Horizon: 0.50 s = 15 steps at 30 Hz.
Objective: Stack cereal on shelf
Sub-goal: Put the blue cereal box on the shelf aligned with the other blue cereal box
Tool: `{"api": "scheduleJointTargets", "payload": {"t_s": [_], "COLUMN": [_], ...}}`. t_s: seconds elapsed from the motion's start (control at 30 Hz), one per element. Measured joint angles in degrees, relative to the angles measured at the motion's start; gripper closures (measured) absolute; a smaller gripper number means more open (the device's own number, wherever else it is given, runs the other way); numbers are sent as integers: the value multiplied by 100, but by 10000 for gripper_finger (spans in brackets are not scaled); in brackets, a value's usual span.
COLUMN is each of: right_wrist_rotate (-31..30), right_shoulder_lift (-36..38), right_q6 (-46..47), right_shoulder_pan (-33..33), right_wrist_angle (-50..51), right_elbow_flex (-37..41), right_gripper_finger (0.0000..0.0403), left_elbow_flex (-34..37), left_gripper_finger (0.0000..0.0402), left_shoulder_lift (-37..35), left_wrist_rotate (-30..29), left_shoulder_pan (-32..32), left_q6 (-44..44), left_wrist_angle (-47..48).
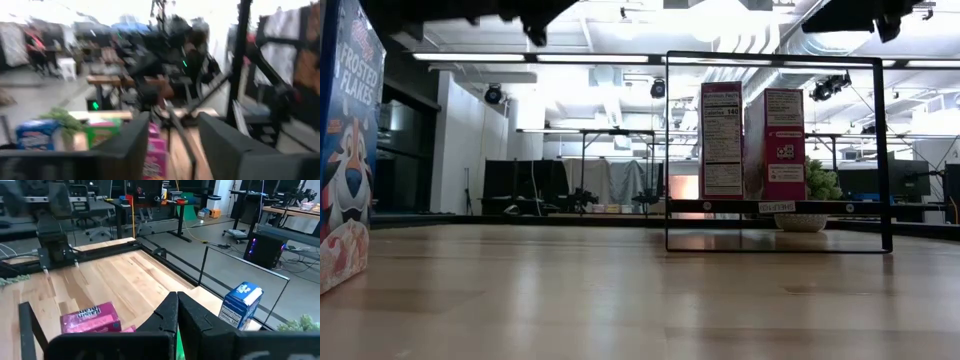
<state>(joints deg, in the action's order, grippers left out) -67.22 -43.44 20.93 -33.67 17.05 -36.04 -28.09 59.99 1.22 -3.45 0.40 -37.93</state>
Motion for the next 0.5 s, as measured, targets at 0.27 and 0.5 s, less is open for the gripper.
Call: {"api": "scheduleJointTargets", "payload": {"t_s": [0.27, 0.5], "right_wrist_rotate": [-481, -557], "right_shoulder_lift": [0, 2], "right_q6": [-44, 16], "right_shoulder_pan": [-9, -9], "right_wrist_angle": [-111, -110], "right_elbow_flex": [-533, -740], "right_gripper_finger": [402, 402], "left_elbow_flex": [-1278, -1386], "left_gripper_finger": [117, 107], "left_shoulder_lift": [0, 0], "left_wrist_rotate": [61, 144], "left_shoulder_pan": [-631, -1074], "left_q6": [123, 423], "left_wrist_angle": [2373, 2417]}}
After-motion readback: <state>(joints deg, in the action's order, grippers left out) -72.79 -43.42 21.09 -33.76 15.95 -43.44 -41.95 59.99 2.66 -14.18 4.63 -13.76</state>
